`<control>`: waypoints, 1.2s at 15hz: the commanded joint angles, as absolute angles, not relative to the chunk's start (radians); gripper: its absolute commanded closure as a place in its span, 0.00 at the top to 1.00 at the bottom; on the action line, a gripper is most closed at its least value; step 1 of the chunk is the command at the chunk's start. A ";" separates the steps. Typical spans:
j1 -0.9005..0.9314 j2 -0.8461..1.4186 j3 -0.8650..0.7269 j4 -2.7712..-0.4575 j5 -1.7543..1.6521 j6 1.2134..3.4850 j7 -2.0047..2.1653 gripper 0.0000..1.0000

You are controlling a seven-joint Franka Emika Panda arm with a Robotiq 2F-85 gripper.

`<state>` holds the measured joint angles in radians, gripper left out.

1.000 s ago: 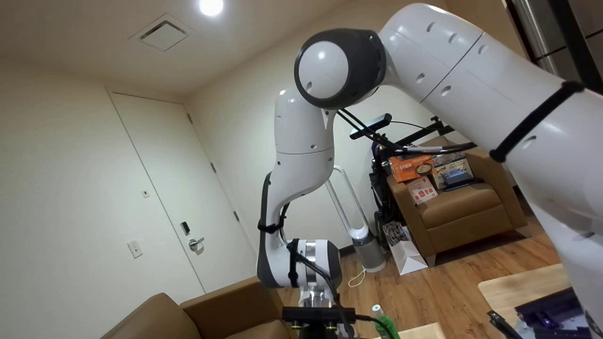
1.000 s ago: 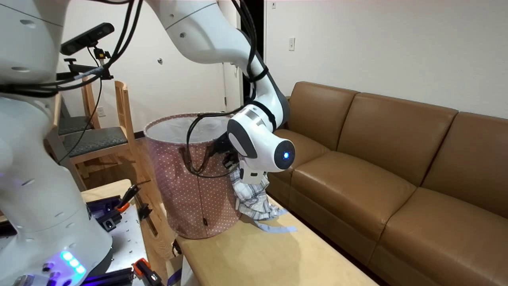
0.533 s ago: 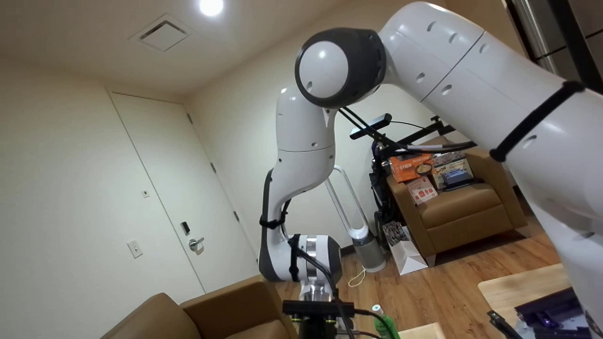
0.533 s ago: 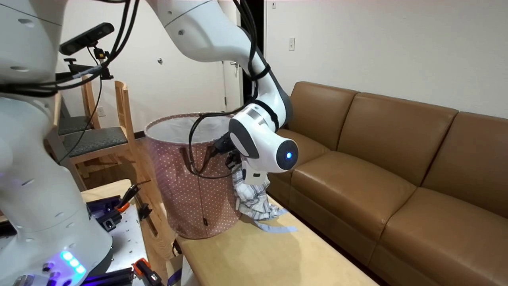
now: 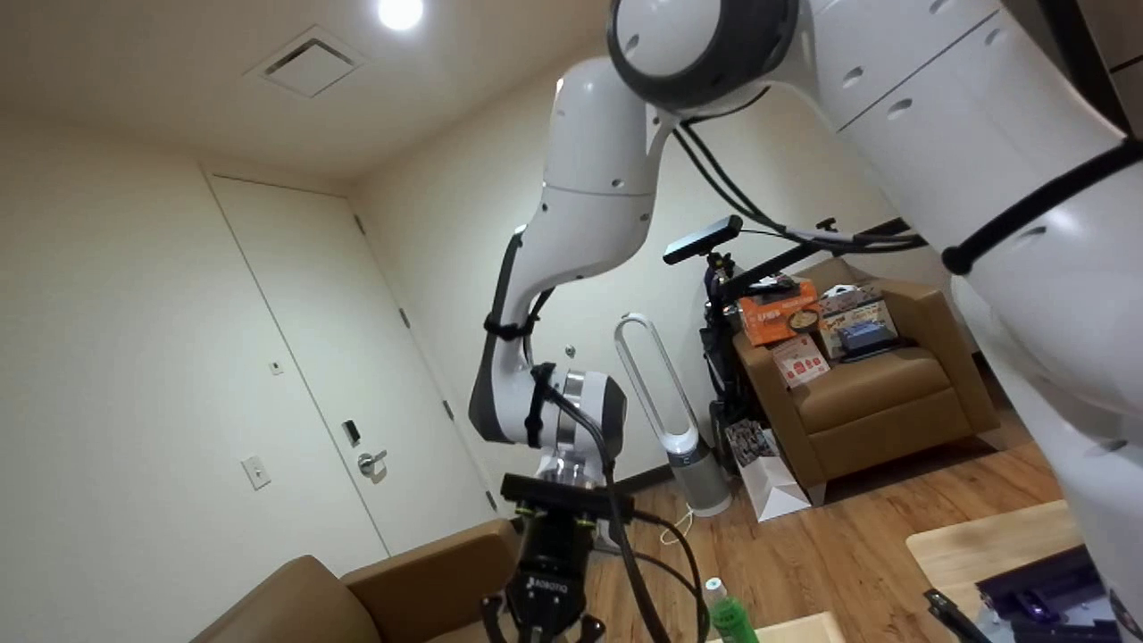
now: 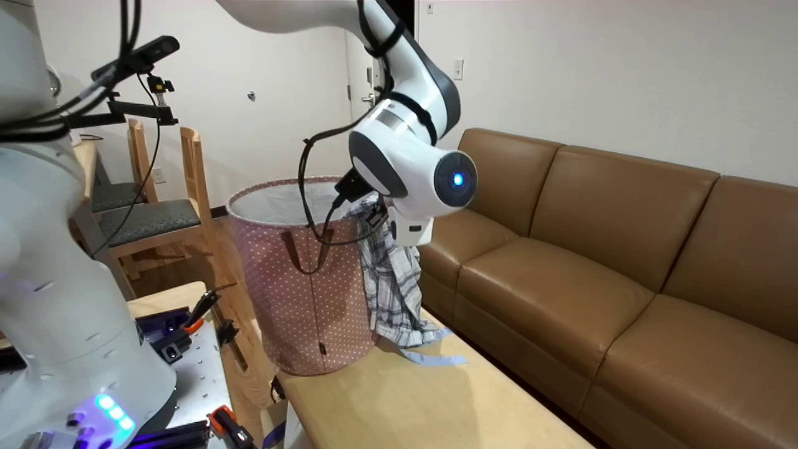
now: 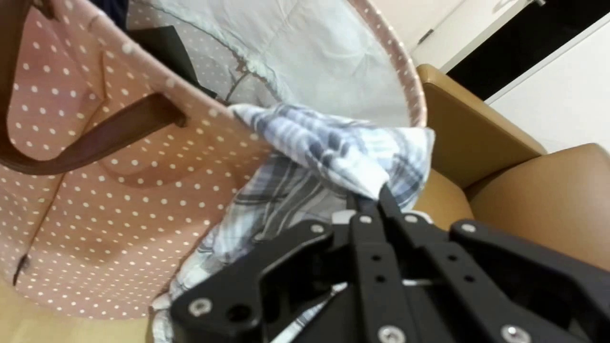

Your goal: Move the clothes from the table and put them in the laundry bag

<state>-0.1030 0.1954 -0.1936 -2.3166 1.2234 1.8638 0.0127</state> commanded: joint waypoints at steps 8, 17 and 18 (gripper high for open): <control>-0.003 -0.407 0.056 -2.544 1.084 2.168 0.071 0.04; 0.201 -0.237 0.461 -2.540 0.823 2.380 0.400 0.03; 0.201 -0.194 0.469 -2.542 0.777 2.388 0.443 0.03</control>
